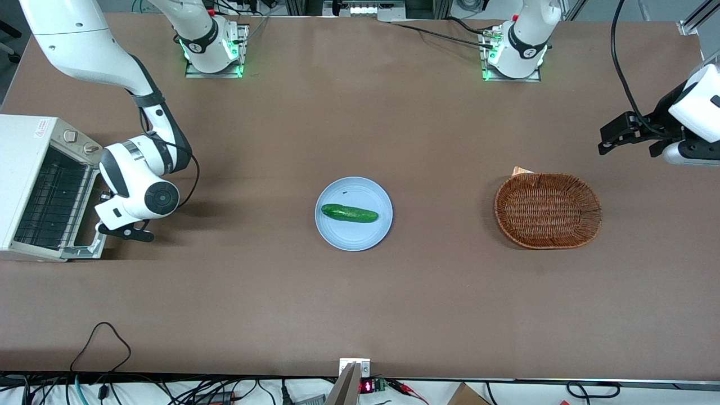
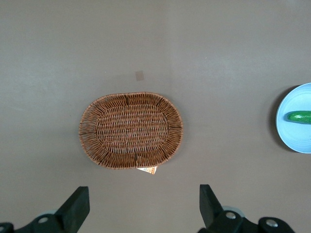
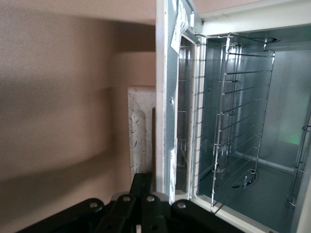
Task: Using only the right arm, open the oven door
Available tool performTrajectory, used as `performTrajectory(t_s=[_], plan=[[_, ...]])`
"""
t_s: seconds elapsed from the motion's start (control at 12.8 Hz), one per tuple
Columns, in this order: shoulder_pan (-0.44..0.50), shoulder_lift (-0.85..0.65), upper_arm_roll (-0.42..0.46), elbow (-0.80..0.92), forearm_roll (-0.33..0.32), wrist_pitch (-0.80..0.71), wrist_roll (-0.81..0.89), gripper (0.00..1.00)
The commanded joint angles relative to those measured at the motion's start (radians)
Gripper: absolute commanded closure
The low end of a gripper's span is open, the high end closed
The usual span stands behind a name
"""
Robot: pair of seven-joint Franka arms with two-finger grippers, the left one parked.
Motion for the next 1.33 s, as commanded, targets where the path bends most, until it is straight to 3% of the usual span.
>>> performTrajectory(t_s=[0.0, 1.25], plan=[[-0.006, 0.023, -0.008, 0.01, 0.004, -0.004, -0.002, 0.99], [0.022, 0.096, -0.008, 0.01, 0.004, 0.008, 0.022, 0.99]])
